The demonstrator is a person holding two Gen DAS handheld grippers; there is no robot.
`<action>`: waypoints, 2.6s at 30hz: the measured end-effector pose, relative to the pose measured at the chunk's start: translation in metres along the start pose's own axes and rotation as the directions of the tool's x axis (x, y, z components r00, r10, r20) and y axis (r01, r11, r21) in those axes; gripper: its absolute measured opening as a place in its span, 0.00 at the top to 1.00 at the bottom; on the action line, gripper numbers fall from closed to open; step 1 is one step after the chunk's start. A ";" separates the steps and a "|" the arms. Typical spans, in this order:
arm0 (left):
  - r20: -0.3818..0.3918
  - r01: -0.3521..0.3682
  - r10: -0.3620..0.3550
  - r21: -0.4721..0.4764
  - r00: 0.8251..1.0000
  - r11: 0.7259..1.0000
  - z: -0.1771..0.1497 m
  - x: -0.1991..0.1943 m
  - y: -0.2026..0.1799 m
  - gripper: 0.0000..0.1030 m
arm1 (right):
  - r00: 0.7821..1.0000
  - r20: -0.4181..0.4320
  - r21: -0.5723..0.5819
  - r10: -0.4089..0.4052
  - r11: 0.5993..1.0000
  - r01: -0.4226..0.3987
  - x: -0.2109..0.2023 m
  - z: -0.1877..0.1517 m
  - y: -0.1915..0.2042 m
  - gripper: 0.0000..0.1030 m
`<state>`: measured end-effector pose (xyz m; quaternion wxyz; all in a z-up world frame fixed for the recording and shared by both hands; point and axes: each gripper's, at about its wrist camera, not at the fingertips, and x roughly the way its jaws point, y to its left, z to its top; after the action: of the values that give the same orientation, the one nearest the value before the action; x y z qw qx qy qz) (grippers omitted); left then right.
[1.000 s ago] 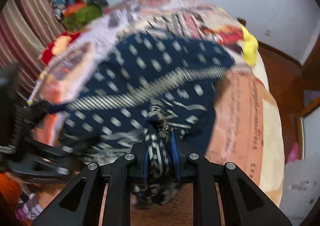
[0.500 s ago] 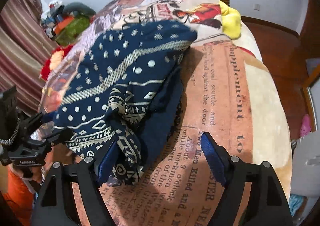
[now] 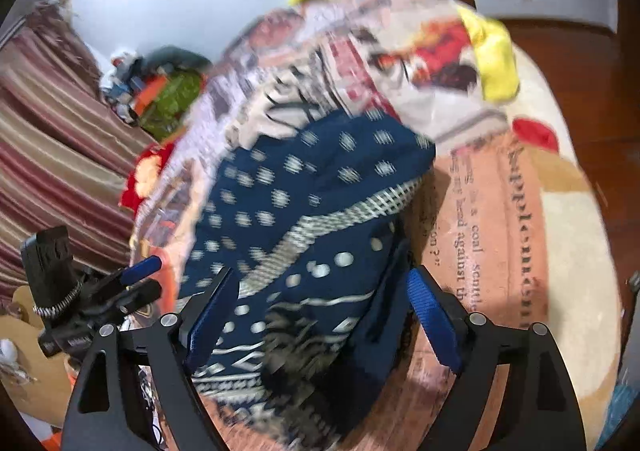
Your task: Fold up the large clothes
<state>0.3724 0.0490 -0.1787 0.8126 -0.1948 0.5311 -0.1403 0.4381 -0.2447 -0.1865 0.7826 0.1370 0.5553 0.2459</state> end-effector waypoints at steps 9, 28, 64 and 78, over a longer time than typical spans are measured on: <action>-0.148 0.208 -0.232 -0.158 0.961 0.965 0.011 0.067 0.031 0.09 | 0.966 -0.183 0.129 0.182 0.979 -0.160 0.070 0.011 -0.036 0.17; -0.087 0.252 -0.256 -0.060 0.963 0.966 0.030 0.073 0.012 0.33 | 0.961 -0.141 0.062 0.240 0.970 -0.233 0.103 0.026 -0.017 0.47; 0.248 0.149 -0.123 -0.089 0.961 0.985 -0.010 -0.177 0.133 0.38 | 0.944 -0.068 -0.238 0.324 0.913 -0.330 0.076 0.024 0.246 0.61; 0.098 0.125 -0.100 -0.302 0.990 0.945 -0.056 -0.107 0.250 0.38 | 0.920 -0.299 -0.146 0.255 0.940 -0.308 0.223 0.000 0.273 0.61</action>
<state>0.2833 0.3074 -0.2286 0.7839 -0.3543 0.5011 -0.0939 0.4335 0.1046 -0.2321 0.6633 0.1047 0.6071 0.4248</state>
